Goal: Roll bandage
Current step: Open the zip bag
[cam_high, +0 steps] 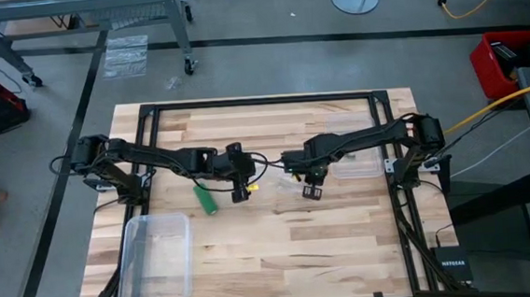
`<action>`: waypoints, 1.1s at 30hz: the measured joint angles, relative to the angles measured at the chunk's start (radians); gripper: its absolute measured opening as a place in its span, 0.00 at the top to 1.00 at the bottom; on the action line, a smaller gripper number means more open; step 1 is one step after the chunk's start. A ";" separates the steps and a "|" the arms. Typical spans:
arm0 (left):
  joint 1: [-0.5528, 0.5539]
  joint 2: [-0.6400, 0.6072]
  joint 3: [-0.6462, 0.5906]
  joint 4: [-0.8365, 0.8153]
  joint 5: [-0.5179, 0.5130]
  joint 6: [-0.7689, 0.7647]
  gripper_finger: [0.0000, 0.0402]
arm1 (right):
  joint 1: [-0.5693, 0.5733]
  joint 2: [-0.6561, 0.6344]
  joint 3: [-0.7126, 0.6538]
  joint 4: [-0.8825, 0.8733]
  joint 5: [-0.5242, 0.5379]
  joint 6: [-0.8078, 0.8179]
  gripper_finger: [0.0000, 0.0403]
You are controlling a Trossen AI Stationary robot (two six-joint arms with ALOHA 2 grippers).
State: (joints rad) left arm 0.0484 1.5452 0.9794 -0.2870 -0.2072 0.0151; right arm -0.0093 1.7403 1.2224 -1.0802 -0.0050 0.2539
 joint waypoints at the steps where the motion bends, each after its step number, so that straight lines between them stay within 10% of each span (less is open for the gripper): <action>1: 0.001 0.000 0.000 0.000 0.004 0.006 1.00 | 0.000 -0.012 0.000 -0.007 -0.007 -0.002 0.86; 26: 0.033 -0.015 0.153 0.039 0.207 0.170 1.00 | -0.023 -0.247 -0.013 0.076 0.114 -0.066 0.86; 33: -0.001 -0.012 0.159 0.001 0.223 0.107 1.00 | -0.051 -0.131 -0.013 0.205 0.167 -0.087 0.86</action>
State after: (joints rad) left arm 0.0475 1.5333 1.1385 -0.2863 0.0158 0.1220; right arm -0.0600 1.6093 1.2098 -0.8751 0.1621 0.1669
